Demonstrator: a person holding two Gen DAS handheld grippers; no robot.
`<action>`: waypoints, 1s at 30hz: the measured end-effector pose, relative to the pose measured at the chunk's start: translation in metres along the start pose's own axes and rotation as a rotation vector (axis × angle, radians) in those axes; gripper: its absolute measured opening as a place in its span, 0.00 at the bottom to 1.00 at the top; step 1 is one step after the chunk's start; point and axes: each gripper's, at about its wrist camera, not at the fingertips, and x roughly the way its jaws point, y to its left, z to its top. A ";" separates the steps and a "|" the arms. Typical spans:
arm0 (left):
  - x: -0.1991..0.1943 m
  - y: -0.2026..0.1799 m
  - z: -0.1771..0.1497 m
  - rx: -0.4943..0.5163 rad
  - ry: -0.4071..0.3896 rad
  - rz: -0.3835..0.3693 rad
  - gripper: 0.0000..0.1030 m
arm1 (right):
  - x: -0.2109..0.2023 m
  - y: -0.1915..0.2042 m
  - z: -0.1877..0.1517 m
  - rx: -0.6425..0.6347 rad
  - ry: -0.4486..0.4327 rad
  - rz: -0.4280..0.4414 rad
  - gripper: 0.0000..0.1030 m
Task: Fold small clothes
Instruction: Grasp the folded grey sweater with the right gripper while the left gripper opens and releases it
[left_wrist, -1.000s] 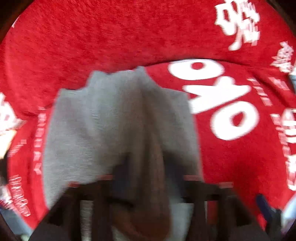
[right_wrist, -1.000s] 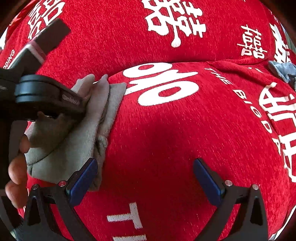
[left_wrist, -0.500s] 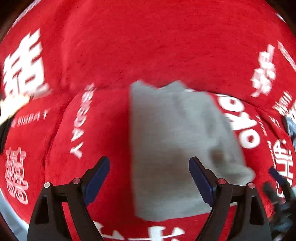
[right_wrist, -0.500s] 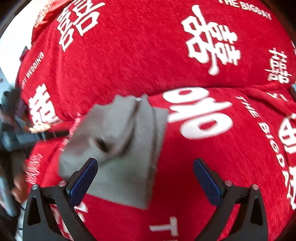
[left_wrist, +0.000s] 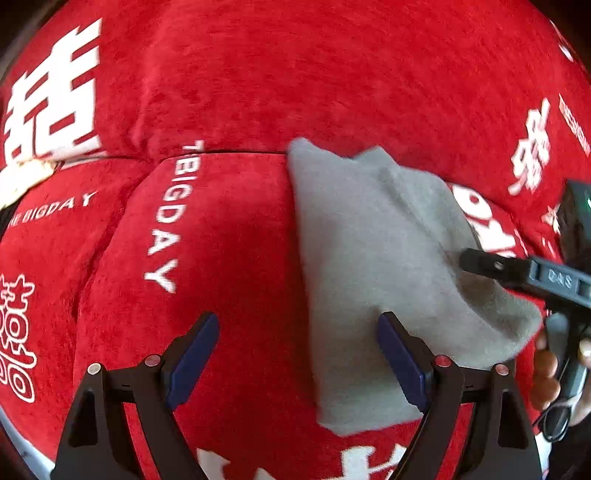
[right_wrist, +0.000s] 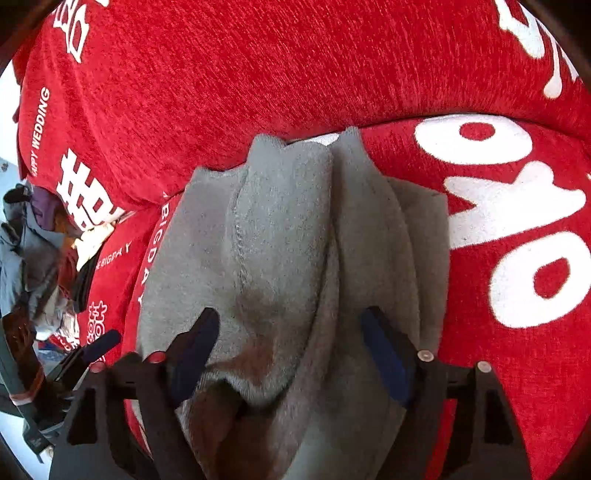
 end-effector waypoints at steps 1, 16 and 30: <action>0.002 0.005 0.001 -0.021 -0.002 -0.001 0.85 | -0.002 0.002 0.000 -0.008 -0.012 0.017 0.70; 0.012 -0.032 -0.001 0.041 0.039 -0.051 0.85 | -0.047 0.015 -0.002 -0.073 -0.168 0.059 0.12; 0.001 -0.066 -0.024 0.150 0.043 0.037 0.85 | -0.063 -0.029 -0.032 -0.003 -0.187 -0.031 0.34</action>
